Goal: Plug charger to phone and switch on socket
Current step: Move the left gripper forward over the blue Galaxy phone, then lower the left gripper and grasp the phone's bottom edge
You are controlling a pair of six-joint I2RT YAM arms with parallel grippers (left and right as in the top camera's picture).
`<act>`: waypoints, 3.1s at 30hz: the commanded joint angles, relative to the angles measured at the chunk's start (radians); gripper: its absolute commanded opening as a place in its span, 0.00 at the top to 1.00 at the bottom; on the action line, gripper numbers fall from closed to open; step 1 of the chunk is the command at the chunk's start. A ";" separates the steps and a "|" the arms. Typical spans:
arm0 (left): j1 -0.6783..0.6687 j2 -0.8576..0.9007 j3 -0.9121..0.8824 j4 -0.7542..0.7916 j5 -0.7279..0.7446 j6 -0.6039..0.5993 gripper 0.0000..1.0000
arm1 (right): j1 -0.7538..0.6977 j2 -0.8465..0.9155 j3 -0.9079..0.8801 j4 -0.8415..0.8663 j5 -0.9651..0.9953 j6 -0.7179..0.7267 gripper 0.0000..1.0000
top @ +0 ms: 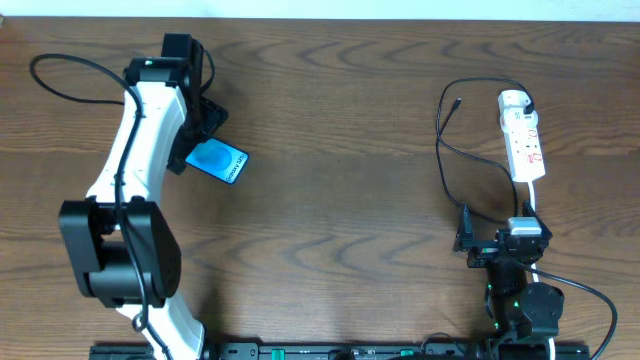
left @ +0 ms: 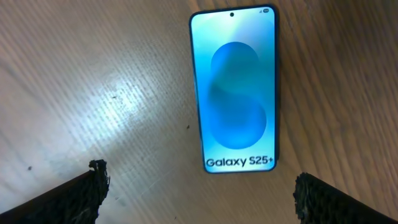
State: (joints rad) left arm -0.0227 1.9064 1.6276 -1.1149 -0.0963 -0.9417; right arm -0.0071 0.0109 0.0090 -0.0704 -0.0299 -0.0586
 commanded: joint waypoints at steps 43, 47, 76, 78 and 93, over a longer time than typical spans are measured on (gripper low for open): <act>0.016 0.203 -0.085 0.266 0.003 -0.066 0.02 | -0.002 -0.005 -0.003 -0.002 0.002 0.009 0.01; 0.016 0.209 -0.085 0.282 0.002 -0.066 0.02 | -0.002 -0.005 -0.004 -0.002 0.002 0.009 0.01; 0.020 0.273 -0.086 0.273 -0.002 -0.080 0.19 | -0.002 -0.005 -0.003 -0.002 0.002 0.009 0.01; 0.021 0.273 -0.086 0.259 -0.001 -0.076 0.23 | -0.002 -0.005 -0.003 -0.002 0.002 0.009 0.01; 0.019 0.272 -0.077 0.230 0.098 0.046 0.32 | -0.002 -0.005 -0.004 -0.002 0.002 0.009 0.01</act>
State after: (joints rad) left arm -0.0074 2.1509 1.5547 -0.8818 -0.0639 -0.9459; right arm -0.0071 0.0109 0.0090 -0.0704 -0.0299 -0.0586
